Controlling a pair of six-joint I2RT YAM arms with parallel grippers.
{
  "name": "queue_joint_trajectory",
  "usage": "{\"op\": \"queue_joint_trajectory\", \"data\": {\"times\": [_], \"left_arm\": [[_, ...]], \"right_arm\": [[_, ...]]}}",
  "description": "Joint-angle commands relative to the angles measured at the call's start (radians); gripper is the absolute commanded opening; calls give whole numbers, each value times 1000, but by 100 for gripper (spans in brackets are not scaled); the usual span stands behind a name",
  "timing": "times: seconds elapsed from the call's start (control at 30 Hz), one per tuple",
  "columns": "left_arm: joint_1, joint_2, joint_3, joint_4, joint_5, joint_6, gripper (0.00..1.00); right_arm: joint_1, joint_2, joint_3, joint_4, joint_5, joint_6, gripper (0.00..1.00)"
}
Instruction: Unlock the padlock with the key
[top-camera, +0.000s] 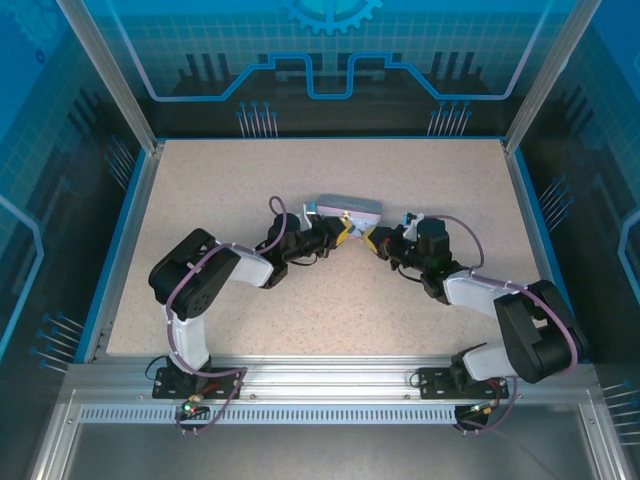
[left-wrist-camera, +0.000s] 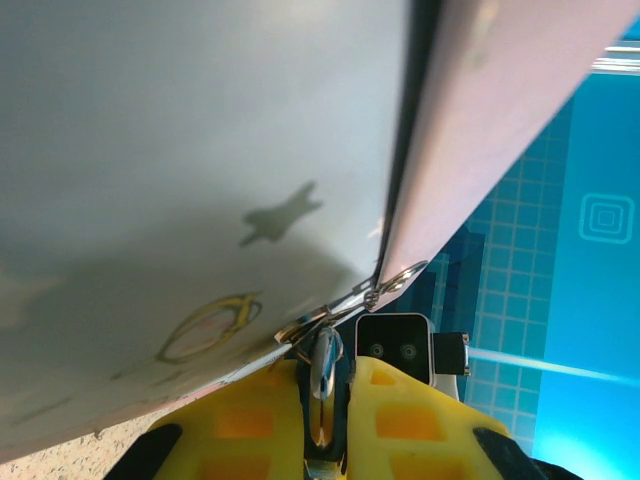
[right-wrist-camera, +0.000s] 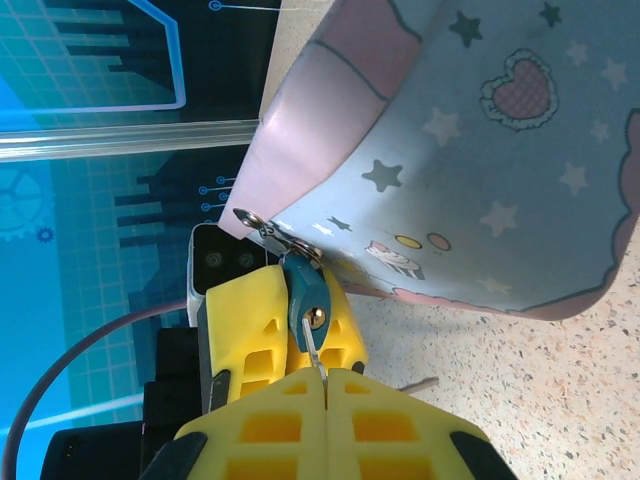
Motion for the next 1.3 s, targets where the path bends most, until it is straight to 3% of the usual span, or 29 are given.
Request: {"op": "queue_joint_trajectory", "data": {"times": [0.0,1.27], "left_arm": [[8,10,25,88,26,-22,0],[6,17,23,100,29,-31,0]], "right_arm": [[11,14,24,39,12,10,0],[35,94,54,65,12,5,0]]}}
